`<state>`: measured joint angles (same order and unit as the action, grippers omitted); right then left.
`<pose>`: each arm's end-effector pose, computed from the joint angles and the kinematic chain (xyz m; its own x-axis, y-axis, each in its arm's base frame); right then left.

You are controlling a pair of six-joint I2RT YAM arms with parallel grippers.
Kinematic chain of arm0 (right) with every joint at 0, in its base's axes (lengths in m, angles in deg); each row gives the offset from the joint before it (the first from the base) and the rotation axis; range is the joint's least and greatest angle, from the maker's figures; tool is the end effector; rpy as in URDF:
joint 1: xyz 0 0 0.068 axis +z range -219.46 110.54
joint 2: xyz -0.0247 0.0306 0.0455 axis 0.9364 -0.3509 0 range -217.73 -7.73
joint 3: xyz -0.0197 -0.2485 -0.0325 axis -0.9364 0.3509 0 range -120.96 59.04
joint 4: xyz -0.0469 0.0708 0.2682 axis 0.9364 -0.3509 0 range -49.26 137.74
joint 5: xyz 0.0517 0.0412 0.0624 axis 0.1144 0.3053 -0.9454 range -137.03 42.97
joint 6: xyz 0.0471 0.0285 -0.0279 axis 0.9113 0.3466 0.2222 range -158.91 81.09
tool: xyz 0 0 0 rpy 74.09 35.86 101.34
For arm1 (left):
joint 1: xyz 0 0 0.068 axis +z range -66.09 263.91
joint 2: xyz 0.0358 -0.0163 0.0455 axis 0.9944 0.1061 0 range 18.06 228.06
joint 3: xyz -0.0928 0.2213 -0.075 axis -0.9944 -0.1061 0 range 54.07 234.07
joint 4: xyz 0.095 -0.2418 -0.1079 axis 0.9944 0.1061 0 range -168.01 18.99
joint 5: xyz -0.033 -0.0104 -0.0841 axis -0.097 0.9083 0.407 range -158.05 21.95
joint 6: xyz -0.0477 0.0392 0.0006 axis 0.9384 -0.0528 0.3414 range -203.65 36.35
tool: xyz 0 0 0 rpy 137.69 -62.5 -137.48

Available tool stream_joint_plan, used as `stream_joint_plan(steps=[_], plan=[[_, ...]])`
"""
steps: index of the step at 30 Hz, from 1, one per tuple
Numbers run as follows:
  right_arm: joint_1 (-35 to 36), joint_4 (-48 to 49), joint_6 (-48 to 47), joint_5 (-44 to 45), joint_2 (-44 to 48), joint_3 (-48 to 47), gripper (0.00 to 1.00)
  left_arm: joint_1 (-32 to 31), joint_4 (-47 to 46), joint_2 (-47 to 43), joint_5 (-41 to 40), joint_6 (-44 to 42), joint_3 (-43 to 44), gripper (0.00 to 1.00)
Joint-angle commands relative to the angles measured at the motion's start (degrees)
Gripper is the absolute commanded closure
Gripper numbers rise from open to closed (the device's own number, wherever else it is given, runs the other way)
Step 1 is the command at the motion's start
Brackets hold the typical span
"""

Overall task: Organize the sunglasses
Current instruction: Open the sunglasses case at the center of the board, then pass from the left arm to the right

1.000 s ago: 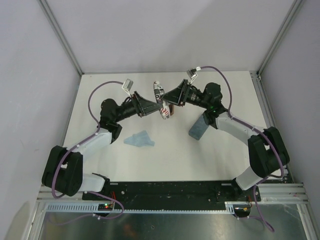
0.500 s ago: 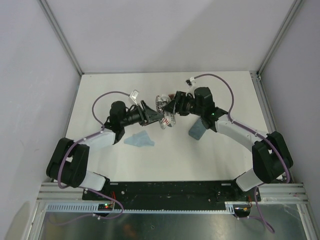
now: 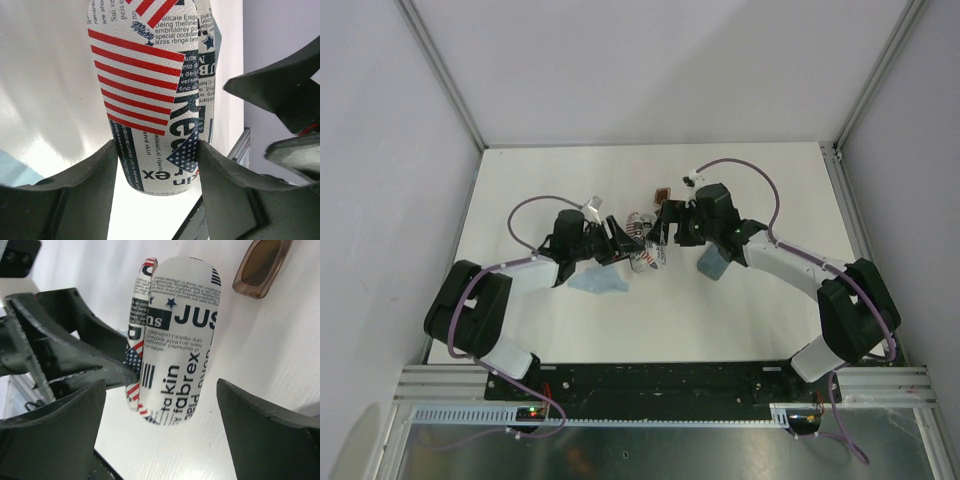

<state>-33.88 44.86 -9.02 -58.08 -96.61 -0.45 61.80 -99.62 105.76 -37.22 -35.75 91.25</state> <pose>0.3021 0.2270 0.2130 -0.7267 0.0815 -0.6821 -0.3929 0.7652 0.5100 0.2926 -0.1448 0.1328 -0.8484 -0.3431 -0.4030 0.1630 0.5551 -0.8157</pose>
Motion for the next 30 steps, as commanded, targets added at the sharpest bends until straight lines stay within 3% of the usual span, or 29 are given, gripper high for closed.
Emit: stream_joint_plan(steps=[1, 10, 18, 26, 30], plan=[[-3.85, 1.89, 1.81, -12.01, 2.64, 0.0, 0.02, 0.43, -1.67, -0.15, -1.09, -1.75, 0.32, 0.81], [-10.71, 10.06, 6.67, -23.34, 7.01, 4.71, 0.04, 1.43, -8.79, -7.14, 8.61, 4.14, 0.66, 0.79], [-14.88, 31.71, 21.44, -35.89, 9.18, 11.21, 0.13, 2.67, -15.3, -12.47, 14.47, 12.08, 1.22, 0.77], [-13.7, 46.94, 30.72, -40.12, 9.27, 11.92, 0.25, 2.35, -16.09, -13.06, 16.7, 14.67, 2.14, 0.76], [-12.77, 50.7, 33.23, -40.37, 8.86, 11.99, 0.37, 1.82, -16.1, -12.77, 16.91, 14.96, 2.34, 0.76]])
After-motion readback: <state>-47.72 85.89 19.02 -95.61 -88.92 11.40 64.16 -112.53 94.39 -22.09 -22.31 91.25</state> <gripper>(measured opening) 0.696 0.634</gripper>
